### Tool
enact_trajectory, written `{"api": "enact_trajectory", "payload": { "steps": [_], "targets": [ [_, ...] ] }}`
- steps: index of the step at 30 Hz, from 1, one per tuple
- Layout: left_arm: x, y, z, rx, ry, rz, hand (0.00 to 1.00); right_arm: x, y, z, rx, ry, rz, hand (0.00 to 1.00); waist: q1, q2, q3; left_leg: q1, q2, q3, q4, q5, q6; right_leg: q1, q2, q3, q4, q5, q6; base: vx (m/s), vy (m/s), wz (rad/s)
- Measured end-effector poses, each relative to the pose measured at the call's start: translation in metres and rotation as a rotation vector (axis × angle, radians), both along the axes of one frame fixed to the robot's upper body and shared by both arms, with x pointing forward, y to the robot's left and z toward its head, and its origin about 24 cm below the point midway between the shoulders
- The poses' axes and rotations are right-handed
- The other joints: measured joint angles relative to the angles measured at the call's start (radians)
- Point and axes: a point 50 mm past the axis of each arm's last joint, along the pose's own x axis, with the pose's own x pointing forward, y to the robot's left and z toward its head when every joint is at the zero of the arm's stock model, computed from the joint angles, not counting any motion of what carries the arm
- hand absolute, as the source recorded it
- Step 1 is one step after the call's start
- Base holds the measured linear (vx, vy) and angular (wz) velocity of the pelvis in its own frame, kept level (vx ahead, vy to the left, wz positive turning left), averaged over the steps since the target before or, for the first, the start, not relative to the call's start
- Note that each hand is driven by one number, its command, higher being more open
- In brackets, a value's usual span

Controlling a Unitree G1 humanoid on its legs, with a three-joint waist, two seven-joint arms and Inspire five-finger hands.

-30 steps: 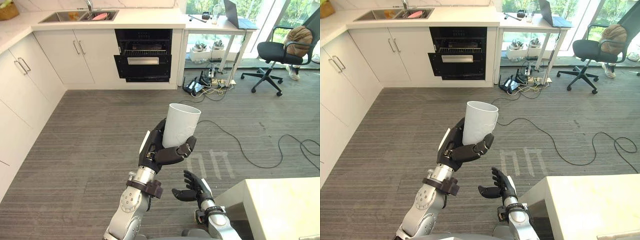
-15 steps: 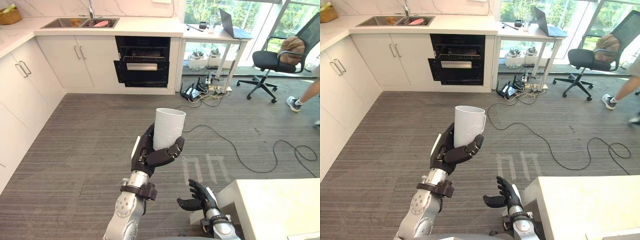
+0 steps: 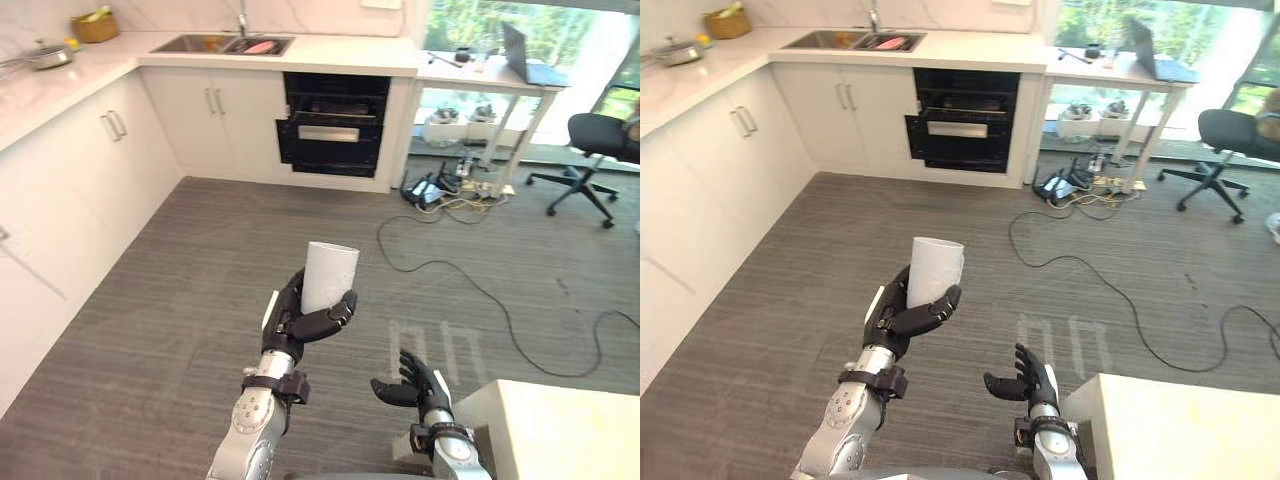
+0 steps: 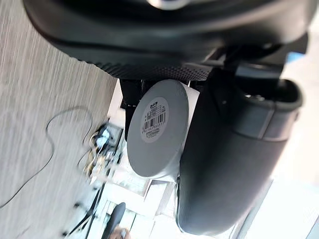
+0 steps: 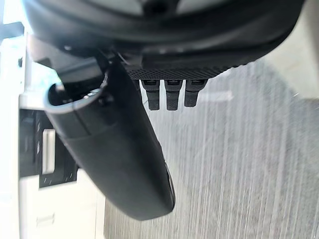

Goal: Walk over to the sink, pick up the cup, carry it to the dishwasher, place the cup inside the dishwasher, then close the dishwasher door

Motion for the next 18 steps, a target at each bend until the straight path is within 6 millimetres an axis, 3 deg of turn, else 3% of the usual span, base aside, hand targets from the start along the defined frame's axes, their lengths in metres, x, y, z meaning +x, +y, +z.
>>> {"api": "enact_trajectory", "payload": {
  "steps": [2, 5, 9, 12, 14, 16, 18],
  "targets": [
    [0.002, 0.006, 0.005, -0.010, -0.020, 0.034, 0.30, 0.006, -0.003, 0.003, -0.020, -0.018, -0.009, 0.90, 0.007, 0.012, 0.026, -0.038, 0.051, 0.115, 0.070, -0.017, -0.002, 0.000, -0.018, -0.058, 0.056, -0.046, 0.009, -0.01, 0.006, 0.77],
    [0.003, 0.011, 0.009, -0.011, -0.037, 0.055, 0.30, 0.012, -0.005, 0.007, -0.034, -0.037, -0.015, 0.90, 0.007, 0.012, 0.028, -0.048, 0.071, 0.199, 0.084, -0.012, -0.003, -0.009, -0.049, -0.094, 0.100, -0.083, 0.026, 0.07, 0.035, 0.51],
    [0.004, 0.014, 0.016, -0.016, -0.069, 0.073, 0.30, 0.030, -0.003, 0.017, -0.038, -0.091, -0.006, 0.90, 0.035, 0.009, 0.029, -0.077, 0.036, 0.205, 0.123, -0.039, 0.024, -0.052, -0.102, -0.097, 0.165, -0.131, 0.059, 0.13, 0.095, 0.11],
    [-0.001, 0.012, 0.017, -0.028, -0.067, 0.066, 0.30, 0.037, 0.003, 0.020, -0.031, -0.111, 0.005, 0.90, 0.033, -0.005, 0.035, -0.049, -0.009, 0.218, 0.160, -0.112, 0.047, -0.046, -0.171, -0.087, 0.262, -0.203, 0.097, 0.18, 0.147, 0.02],
    [-0.004, 0.005, 0.019, -0.041, -0.072, 0.039, 0.30, 0.037, 0.003, 0.020, -0.040, -0.111, 0.015, 0.90, 0.029, -0.009, 0.038, -0.022, -0.038, 0.212, 0.168, -0.142, 0.060, -0.082, -0.215, -0.071, 0.408, -0.213, 0.095, 0.20, 0.163, 0.15],
    [-0.006, 0.001, 0.025, -0.037, -0.104, 0.006, 0.30, 0.037, 0.003, 0.020, -0.037, -0.111, 0.014, 0.90, 0.013, -0.025, 0.043, 0.035, -0.073, 0.176, 0.147, -0.164, 0.083, -0.184, -0.251, 0.013, 0.670, -0.192, 0.051, 0.29, 0.189, 0.44],
    [-0.007, 0.001, 0.025, -0.021, -0.103, -0.007, 0.30, 0.033, 0.006, 0.019, -0.031, -0.107, 0.025, 0.90, 0.002, -0.025, 0.035, 0.062, -0.070, 0.141, 0.118, -0.169, 0.085, -0.235, -0.207, 0.056, 0.704, -0.240, 0.032, 0.30, 0.079, 0.56]
  ]
}}
